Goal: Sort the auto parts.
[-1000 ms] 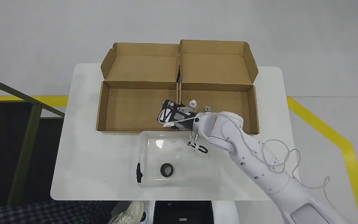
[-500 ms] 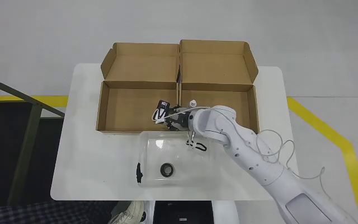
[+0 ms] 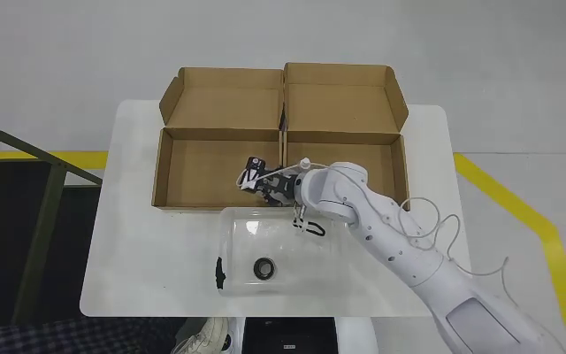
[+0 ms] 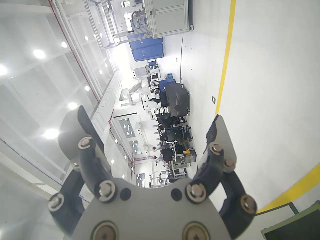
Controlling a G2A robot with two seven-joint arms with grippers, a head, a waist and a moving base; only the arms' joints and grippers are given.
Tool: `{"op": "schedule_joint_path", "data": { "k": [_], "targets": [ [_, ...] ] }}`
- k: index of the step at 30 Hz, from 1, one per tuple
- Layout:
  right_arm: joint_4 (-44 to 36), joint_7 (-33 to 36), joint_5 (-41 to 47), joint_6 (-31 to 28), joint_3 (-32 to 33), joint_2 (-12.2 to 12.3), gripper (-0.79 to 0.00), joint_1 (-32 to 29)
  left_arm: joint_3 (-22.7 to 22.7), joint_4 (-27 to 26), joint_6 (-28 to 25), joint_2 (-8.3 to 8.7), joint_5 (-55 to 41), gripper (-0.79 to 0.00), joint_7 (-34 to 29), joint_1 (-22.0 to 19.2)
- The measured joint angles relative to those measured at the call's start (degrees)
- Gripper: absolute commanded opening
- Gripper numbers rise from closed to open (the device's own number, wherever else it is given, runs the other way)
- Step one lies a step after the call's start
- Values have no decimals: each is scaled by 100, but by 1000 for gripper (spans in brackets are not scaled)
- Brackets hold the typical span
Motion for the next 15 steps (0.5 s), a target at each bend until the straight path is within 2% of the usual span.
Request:
{"op": "schedule_joint_path", "data": {
  "k": [15],
  "targets": [
    [193, 67, -22, -39, -32, -87, -554, 54, 0, 0, 0, 0, 0, 0, 0, 0]
  ]
}}
